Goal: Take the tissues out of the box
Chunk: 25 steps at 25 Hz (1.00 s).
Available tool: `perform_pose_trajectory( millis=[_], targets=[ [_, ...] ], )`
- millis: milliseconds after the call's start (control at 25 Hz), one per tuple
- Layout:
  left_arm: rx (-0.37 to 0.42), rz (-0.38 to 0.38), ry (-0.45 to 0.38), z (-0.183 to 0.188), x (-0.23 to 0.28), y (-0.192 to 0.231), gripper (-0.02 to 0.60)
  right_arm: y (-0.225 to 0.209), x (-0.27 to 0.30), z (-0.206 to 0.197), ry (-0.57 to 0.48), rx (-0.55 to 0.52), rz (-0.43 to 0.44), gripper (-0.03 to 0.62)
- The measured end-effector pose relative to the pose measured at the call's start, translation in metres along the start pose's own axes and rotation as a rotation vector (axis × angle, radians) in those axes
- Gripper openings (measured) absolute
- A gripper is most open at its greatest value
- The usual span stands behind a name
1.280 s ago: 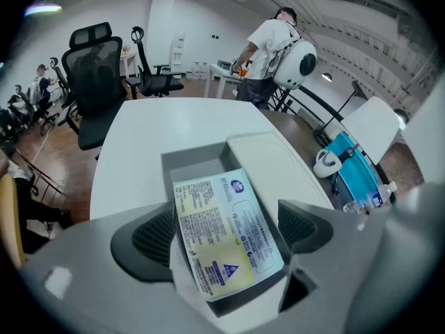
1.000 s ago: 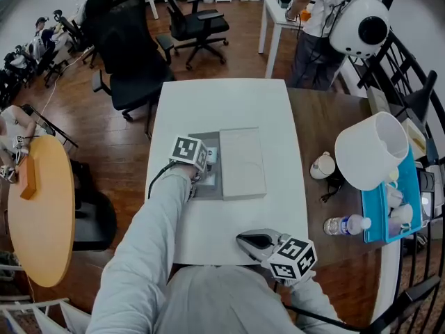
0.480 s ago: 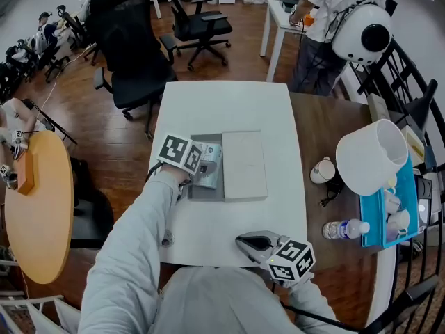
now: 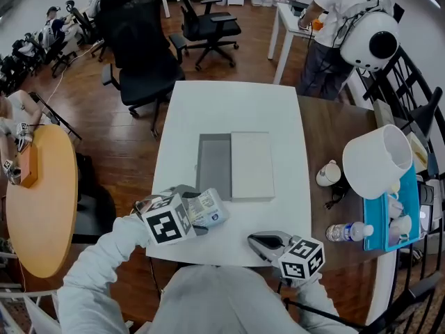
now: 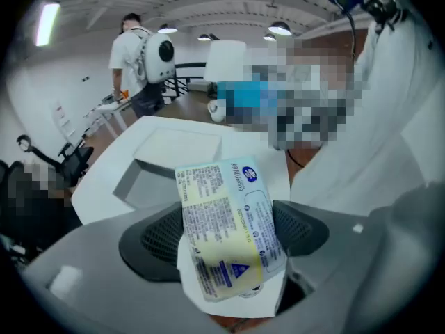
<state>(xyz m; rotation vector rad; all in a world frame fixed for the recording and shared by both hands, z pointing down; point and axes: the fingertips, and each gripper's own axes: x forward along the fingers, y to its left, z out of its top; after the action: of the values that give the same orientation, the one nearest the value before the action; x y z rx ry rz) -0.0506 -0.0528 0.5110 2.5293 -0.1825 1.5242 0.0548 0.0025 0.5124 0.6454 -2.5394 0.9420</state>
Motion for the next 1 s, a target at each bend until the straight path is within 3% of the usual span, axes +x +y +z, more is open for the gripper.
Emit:
perform_pose_trajectory(
  millis=[160, 440, 560, 760, 1000],
  targets=[
    [0.112, -0.067, 0.094, -0.019, 0.052, -0.024, 0.413, 0.007, 0.003, 0.0, 0.011, -0.011, 0.004, 0.002],
    [0.223, -0.122, 0.165, -0.035, 0.095, -0.027, 0.415, 0.014, 0.0, -0.01, 0.016, 0.011, -0.021, 0.002],
    [0.236, -0.159, 0.177, -0.039, 0.104, -0.026, 0.419, 0.012, -0.001, -0.016, 0.017, 0.03, -0.035, 0.002],
    [0.223, -0.197, 0.135, -0.035, 0.101, -0.021, 0.431, 0.014, 0.001, -0.017, 0.02, 0.031, -0.038, 0.002],
    [0.162, -0.098, -0.083, -0.004, 0.039, 0.0, 0.425, 0.014, 0.005, -0.006, 0.006, 0.021, -0.031, 0.002]
  ],
)
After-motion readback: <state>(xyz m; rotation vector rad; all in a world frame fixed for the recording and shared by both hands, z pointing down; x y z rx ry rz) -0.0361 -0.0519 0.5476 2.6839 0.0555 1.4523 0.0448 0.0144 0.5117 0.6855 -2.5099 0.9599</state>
